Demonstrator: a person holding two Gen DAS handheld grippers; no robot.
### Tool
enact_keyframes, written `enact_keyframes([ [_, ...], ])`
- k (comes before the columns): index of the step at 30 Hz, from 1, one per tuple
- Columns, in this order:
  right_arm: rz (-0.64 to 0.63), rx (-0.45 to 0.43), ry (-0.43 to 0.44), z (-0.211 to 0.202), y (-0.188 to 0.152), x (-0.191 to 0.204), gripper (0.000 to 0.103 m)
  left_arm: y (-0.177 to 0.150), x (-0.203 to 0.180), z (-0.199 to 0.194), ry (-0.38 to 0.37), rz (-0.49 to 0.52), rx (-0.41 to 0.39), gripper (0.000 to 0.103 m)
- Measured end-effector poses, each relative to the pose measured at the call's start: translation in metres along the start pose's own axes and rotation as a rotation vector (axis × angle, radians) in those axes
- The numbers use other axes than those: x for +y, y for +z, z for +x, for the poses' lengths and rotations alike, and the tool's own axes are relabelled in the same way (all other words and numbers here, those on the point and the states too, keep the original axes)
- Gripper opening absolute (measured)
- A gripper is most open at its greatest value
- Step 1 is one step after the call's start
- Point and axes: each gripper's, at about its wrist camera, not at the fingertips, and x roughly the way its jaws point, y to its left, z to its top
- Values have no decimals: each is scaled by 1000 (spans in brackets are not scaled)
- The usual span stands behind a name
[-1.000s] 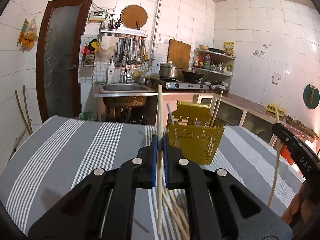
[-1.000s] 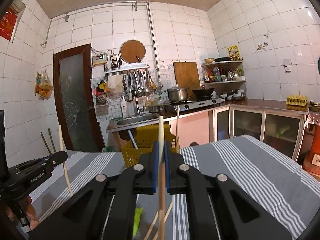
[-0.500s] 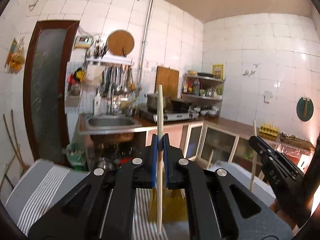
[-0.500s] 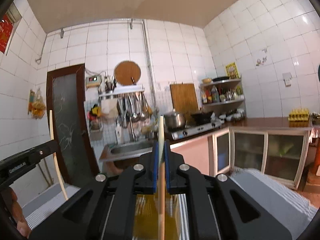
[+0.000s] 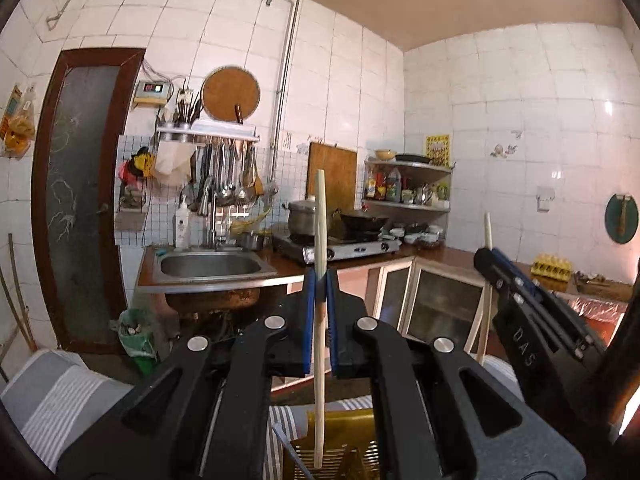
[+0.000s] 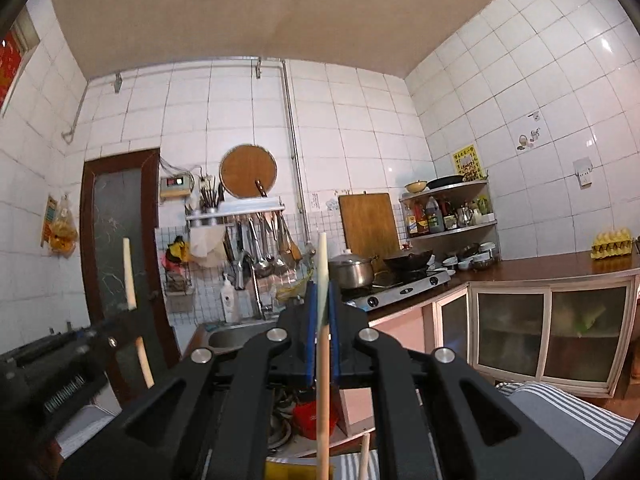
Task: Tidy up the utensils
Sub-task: 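Drop the chopstick into the yellow holder by opening the left tool, then return the left tool to the remaining chopsticks on the table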
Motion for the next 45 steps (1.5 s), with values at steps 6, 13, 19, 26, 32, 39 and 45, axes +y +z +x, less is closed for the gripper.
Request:
enact_keyframes([
  [6, -24, 65, -4, 16, -32, -2, 6, -40, 12, 29, 27, -24, 90, 4],
  [13, -71, 149, -11, 15, -57, -2, 7, -61, 26, 36, 48, -29, 172, 4],
  [19, -84, 240, -47, -11, -44, -10, 59, -48, 38, -8, 106, -39, 158, 73],
  [26, -91, 341, -97, -72, -37, -18, 62, -52, 47, -80, 145, -13, 208, 98],
  [32, -66, 464, -92, -121, -66, -18, 65, -82, 61, -123, 158, -73, 313, 98],
  [39, -95, 621, -86, -156, -137, -11, 66, -140, 67, -140, 181, -84, 456, 98],
  [45, -82, 678, -109, -160, -171, -18, 66, -189, 66, -134, 200, -53, 551, 98],
])
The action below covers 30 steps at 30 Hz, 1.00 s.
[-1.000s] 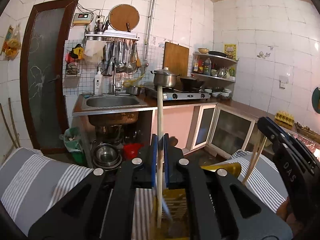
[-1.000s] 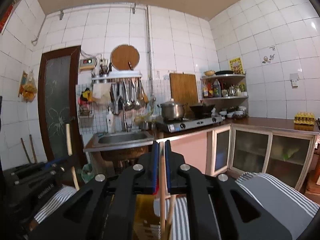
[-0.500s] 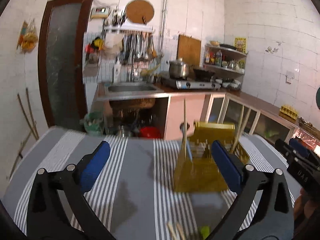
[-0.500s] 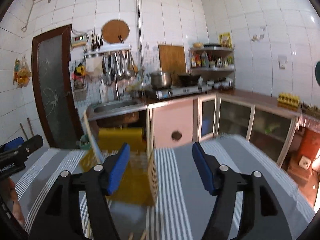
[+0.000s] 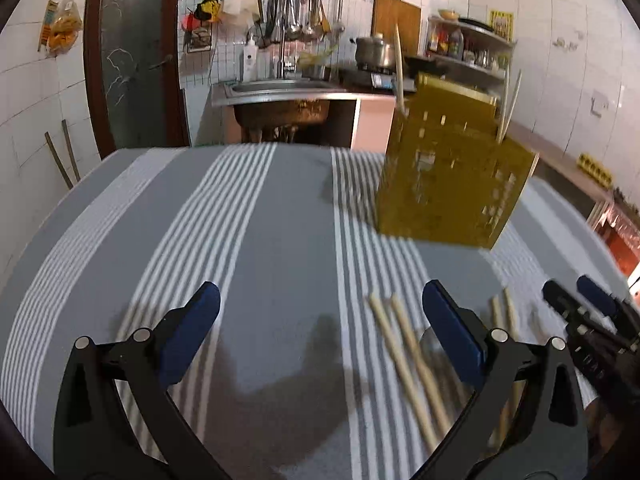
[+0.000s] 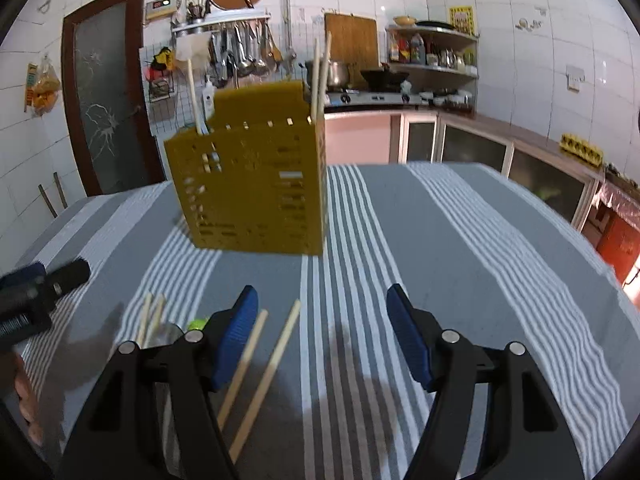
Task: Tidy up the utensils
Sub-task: 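Return the left tool to the remaining chopsticks on the table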
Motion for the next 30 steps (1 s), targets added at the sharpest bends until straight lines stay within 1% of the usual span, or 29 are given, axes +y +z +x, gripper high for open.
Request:
enact_keyframes([
  [3, -2, 11, -6, 2, -2, 0, 66, -4, -2, 10, -4, 19, 41, 98],
  [5, -5, 15, -14, 2, 1, 2, 66, -2, -2, 10, -2, 19, 47, 98],
  [7, -14, 30, -20, 5, 0, 4, 66, -2, -3, 13, -12, 11, 62, 98],
  [9, -25, 59, -19, 9, -2, 6, 66, -4, -6, 18, -17, 22, 100, 98],
  [12, -35, 106, -32, 18, -3, 9, 66, -13, -12, 29, 1, 65, 157, 98],
  [18, -27, 154, -47, 25, -5, 8, 66, -16, -16, 37, 27, 84, 195, 97],
  [23, -23, 206, -45, 35, -6, 10, 66, -18, -14, 42, -5, 50, 238, 93],
  [26, -29, 244, -34, 43, -7, 15, 64, -18, -17, 44, -9, 49, 246, 89],
  [27, -33, 256, -29, 45, -8, 17, 61, -18, -19, 44, -12, 53, 245, 86],
  [28, -38, 261, -26, 45, -8, 18, 54, -18, -19, 45, -15, 55, 245, 83],
  [29, -43, 263, -21, 45, -8, 20, 51, -19, -21, 44, -20, 58, 244, 81],
  [30, -43, 268, -10, 46, -8, 23, 44, -19, -22, 44, -28, 60, 242, 77],
])
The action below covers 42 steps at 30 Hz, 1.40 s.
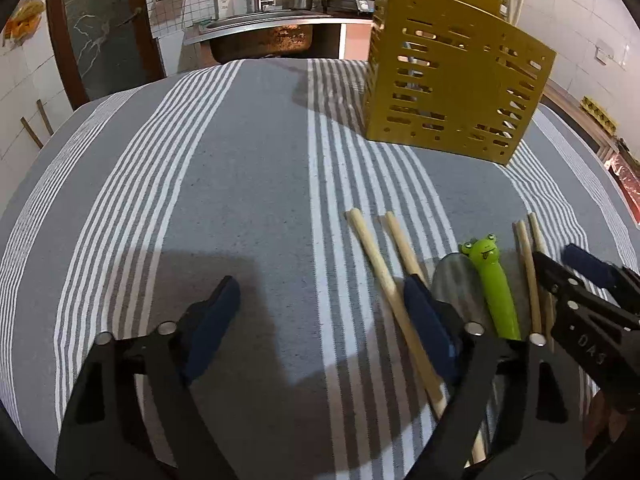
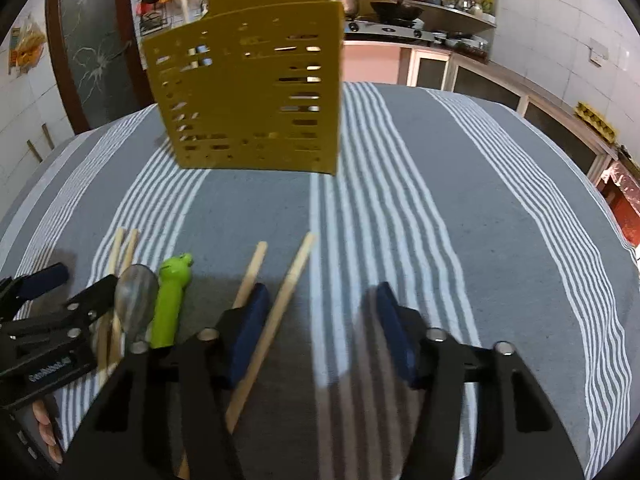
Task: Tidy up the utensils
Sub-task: 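Return the left tool to the remaining chopsticks on the table, then close the left tool on a wooden chopstick while the right tool closes on another chopstick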
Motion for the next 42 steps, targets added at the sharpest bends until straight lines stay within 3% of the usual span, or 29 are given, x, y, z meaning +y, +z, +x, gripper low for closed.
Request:
enact_keyframes([
  [5, -5, 13, 69, 1, 2, 6, 15, 2, -5, -2, -47, 2, -4, 56],
  [11, 0, 9, 105, -2, -1, 4, 9, -1, -10, -6, -93, 19, -9, 34],
  [15, 5, 8, 106, -3, -2, -4, 7, 1, -9, -4, -134, 31, -7, 14],
  [27, 23, 6, 113, -5, -6, -14, 7, 6, -1, -2, -149, 49, 0, 5],
  [42, -12, 21, 69, 1, -2, -2, 7, 3, -17, 2, -49, 106, -1, 6],
])
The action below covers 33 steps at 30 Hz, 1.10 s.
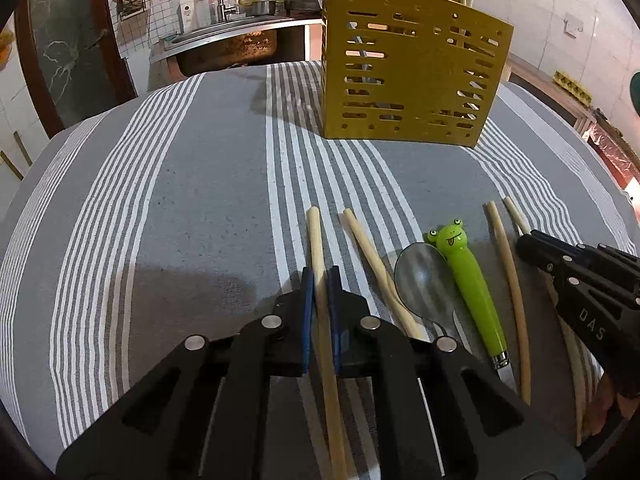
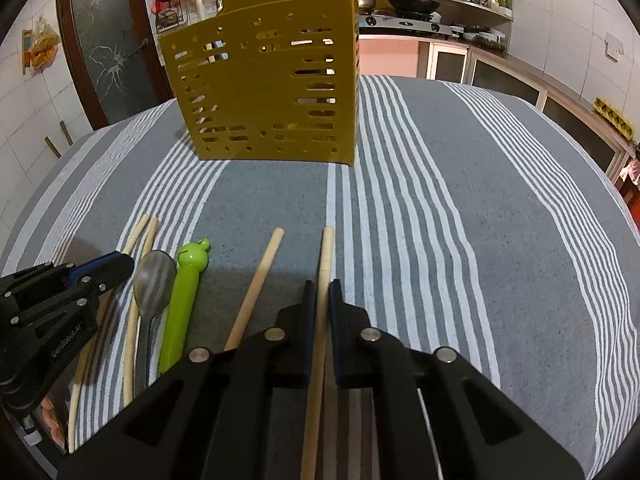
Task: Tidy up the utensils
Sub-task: 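Close the left tool on a wooden chopstick while the right tool closes on another chopstick, then lift both chopsticks and carry them over the yellow holder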
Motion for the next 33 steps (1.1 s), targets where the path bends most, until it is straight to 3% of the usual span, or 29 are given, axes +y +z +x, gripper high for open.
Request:
enact_keyframes([
  [20, 11, -27, -2, -8, -2, -4, 7, 0, 6, -7, -50, -48, -43, 4],
  [33, 54, -143, 48, -36, 2, -14, 6, 3, 23, -58, -62, -101, -239, 4],
])
